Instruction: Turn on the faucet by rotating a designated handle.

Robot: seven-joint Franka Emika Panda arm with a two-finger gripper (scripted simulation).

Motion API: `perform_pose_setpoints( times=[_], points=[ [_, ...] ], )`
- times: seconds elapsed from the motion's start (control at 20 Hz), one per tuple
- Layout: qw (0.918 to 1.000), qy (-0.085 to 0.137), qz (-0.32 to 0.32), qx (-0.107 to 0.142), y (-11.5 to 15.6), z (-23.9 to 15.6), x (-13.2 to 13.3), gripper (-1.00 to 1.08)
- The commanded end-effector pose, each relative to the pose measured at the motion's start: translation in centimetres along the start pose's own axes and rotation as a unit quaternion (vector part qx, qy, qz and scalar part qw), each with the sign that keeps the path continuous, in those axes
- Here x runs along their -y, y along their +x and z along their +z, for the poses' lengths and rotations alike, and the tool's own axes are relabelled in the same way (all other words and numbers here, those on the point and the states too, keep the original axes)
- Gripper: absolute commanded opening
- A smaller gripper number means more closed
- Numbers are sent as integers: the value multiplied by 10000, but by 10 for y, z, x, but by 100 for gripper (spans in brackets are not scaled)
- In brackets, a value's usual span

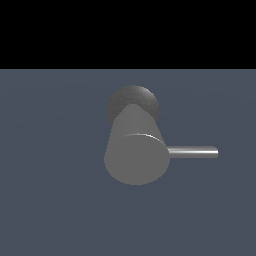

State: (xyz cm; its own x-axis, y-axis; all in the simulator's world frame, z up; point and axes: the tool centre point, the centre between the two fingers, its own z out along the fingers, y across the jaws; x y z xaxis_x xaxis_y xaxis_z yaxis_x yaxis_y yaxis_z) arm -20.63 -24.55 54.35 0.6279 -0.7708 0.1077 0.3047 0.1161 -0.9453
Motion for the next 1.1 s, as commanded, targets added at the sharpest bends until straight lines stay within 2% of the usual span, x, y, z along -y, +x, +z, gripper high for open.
perform_pose_setpoints(
  times=[0.0,0.25,0.5,0.75,0.9,1.05],
  points=[
    [9984,316,302,-345,16,-16,-14,-100],
    [9865,852,963,-1010,44,-46,-53,-100],
    [9633,1268,1698,-1649,63,-73,-103,-100],
    [9293,1555,2493,-2239,72,-94,-165,-100],
    [9040,1664,2992,-2562,71,-103,-205,-100],
    [8752,1725,3503,-2857,64,-110,-247,-100]
  ],
)
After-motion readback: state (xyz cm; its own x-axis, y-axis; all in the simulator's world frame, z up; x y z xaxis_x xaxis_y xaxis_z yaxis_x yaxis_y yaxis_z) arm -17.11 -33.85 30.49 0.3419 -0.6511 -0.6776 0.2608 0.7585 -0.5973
